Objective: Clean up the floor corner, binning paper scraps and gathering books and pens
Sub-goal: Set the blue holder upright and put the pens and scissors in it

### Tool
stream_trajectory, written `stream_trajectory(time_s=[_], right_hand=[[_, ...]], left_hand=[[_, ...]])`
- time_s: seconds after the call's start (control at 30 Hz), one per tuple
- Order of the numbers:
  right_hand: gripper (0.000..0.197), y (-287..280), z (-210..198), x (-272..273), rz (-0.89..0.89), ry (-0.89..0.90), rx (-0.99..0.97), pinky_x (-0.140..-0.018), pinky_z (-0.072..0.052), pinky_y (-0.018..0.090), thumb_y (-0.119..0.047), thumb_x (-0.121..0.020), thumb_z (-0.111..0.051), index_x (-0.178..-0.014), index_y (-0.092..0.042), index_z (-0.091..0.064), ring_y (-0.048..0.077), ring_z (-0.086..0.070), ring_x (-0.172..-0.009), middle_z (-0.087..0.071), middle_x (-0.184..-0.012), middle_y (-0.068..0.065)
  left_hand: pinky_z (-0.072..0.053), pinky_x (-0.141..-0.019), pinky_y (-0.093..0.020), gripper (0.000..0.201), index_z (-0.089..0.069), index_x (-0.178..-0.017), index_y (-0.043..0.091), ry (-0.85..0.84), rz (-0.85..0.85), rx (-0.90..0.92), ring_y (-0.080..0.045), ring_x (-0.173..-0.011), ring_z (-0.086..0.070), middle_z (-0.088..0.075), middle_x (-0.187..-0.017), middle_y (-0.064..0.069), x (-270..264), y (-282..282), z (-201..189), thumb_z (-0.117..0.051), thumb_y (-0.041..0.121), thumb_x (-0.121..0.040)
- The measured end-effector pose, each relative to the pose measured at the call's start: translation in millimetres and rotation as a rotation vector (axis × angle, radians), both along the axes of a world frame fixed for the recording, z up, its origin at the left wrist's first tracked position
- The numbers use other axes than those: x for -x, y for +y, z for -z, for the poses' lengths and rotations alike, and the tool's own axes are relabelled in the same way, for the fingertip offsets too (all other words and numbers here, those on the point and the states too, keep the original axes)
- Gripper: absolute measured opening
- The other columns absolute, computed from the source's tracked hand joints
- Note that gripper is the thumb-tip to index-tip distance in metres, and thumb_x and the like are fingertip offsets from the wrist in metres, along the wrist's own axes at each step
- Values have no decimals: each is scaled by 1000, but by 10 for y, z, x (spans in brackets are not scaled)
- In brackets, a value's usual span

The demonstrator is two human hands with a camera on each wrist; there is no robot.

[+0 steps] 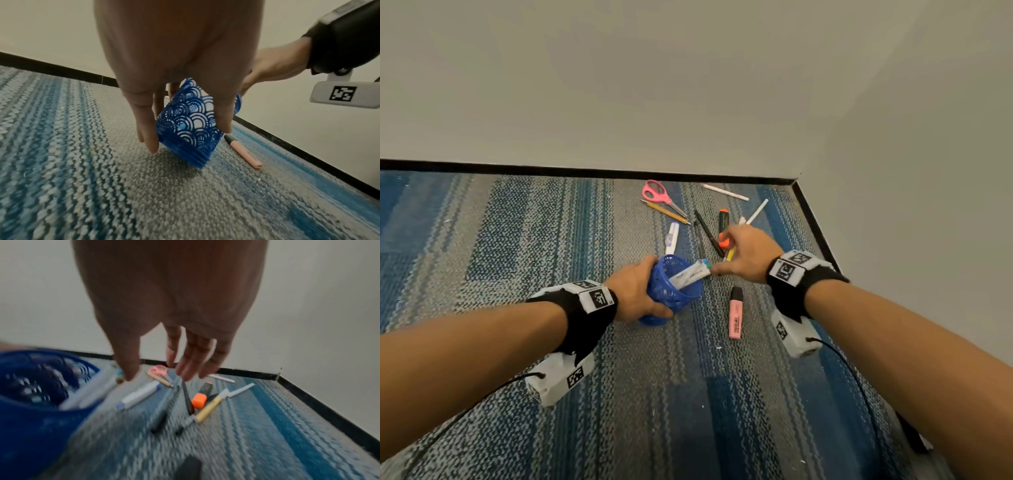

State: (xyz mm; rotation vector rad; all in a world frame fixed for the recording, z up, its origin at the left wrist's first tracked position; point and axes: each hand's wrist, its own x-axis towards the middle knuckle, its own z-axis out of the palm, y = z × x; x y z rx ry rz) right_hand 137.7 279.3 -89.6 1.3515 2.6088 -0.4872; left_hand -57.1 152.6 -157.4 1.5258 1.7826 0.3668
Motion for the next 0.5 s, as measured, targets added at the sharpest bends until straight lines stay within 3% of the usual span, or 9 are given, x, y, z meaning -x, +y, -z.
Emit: stream_trajectory(time_s=[0.1,0.2,0.27,0.33,0.4,0.5], right_hand=[[46,-85,290,-132,77,-359,44,-68,-46,31,-54,-87,-56,-93,-8,-56,30,-63,-88,-65,-99,13],[53,-276,700,-221,102,-455,162,-74,-50,34,-59,-91,-45,-81,-9,-56,32,-65,-91,-68,-98,17],[46,-356,887,-279,141,-460,174,-85,-51,37,-49,-90,-52,-100,-5,-57,34,-63,-103,-65,-112,18],[45,-373,926,-325,198,-436,182,-91,-47,37,-32,-90,-59,-120,-2,-47,36,-58,-115,-59,-125,20],[46,-324,882,-374,265,-389,195,-91,-45,36,-29,-91,-57,-124,-2,-40,35,-55,-118,-55,-128,20],[46,-192,723,-417,412,-216,139,-86,-45,37,-41,-94,-49,-120,-3,-42,36,-58,-110,-58,-120,20]], left_hand=[[-47,-89,-39,84,-39,-127,21,7,-3,-10,-26,-102,-58,-58,-121,-5,28,-5,63,-86,45,-61],[-47,-90,-38,89,-36,-132,20,18,-2,5,-27,-105,-58,-57,-123,-5,26,35,80,-84,48,-63],[-48,-91,-39,91,-34,-134,20,32,4,15,-29,-106,-58,-58,-123,-6,13,67,97,-82,51,-64],[-48,-91,-40,89,-35,-133,20,60,15,14,-30,-106,-59,-60,-122,-8,-10,103,108,-80,54,-65],[-48,-89,-39,85,-38,-131,17,86,10,16,-31,-105,-59,-61,-120,-9,-32,152,107,-78,55,-66],[-48,-86,-38,80,-43,-123,16,138,-48,-13,-32,-102,-58,-60,-115,-11,-23,240,78,-80,55,-63]])
